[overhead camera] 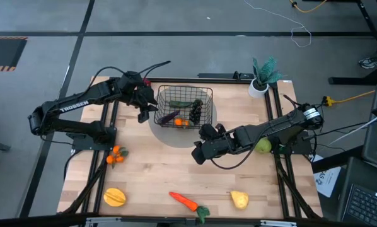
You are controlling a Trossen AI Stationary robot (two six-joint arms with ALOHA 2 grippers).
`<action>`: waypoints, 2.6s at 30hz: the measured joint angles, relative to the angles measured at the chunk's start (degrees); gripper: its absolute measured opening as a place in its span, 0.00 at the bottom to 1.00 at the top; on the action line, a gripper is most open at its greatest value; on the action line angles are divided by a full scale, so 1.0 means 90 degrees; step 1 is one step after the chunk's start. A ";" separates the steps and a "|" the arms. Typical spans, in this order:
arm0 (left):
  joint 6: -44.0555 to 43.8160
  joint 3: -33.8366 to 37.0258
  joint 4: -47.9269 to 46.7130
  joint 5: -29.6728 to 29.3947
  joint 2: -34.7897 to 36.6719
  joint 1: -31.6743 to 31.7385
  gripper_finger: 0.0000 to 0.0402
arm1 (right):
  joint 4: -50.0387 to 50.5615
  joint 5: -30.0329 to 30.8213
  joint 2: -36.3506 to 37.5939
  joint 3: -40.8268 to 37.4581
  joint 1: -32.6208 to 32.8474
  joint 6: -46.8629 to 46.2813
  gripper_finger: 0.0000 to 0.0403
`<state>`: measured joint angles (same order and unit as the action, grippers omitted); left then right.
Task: Build produce basket
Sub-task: Put the green pear into the black wire basket
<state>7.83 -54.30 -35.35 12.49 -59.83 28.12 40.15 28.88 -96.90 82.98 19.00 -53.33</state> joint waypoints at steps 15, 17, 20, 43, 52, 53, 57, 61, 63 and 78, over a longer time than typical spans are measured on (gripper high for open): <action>-0.0056 0.0002 -0.0478 -0.0290 0.0150 -0.0005 0.33 | -0.0006 0.0002 0.0000 0.0000 -0.0002 -0.0033 0.44; -0.0128 0.0002 -0.0472 -0.0430 0.0154 -0.0005 0.33 | -0.0004 0.0002 0.0000 0.0000 0.0000 -0.0021 0.44; -0.0161 0.0002 -0.0469 -0.0581 0.0154 -0.0005 0.33 | -0.0004 0.0024 0.0000 0.0000 -0.0002 -0.0019 0.44; -0.1473 0.0002 -0.0687 -0.0675 0.0211 -0.0021 0.33 | -0.0006 0.0175 0.0000 0.0000 -0.0083 -0.0045 0.44; -0.1540 0.0002 -0.1153 -0.1404 0.0209 -0.0312 0.33 | -0.0072 -0.0004 0.0000 0.0000 -0.0090 -0.0742 0.44; -0.1540 0.0002 -0.1151 -0.1485 0.0209 -0.0358 0.33 | -0.0086 0.0157 -0.0002 0.0000 -0.0066 -0.0742 0.44; -0.1527 0.0002 -0.1119 -0.1769 0.0209 -0.0465 0.33 | -0.0132 0.0429 -0.0103 0.0000 -0.0053 -0.0442 0.44; -0.1355 0.0002 -0.1141 -0.2011 0.0186 -0.0549 0.33 | -0.0108 0.0243 -0.0133 0.0002 -0.0055 -0.0362 0.44; -0.1235 0.0002 -0.1175 -0.1996 0.0185 -0.0578 0.33 | 0.0033 -0.0720 -0.0101 0.0009 -0.0065 -0.0378 0.44; -0.1283 0.0002 -0.1155 -0.1975 0.0185 -0.0605 0.33 | 0.5263 -0.3998 0.0065 0.0189 0.0059 -0.5346 0.44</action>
<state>-3.72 -54.28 -45.75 -5.29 -58.17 22.68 87.52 -7.10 -96.32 84.68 19.53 -101.44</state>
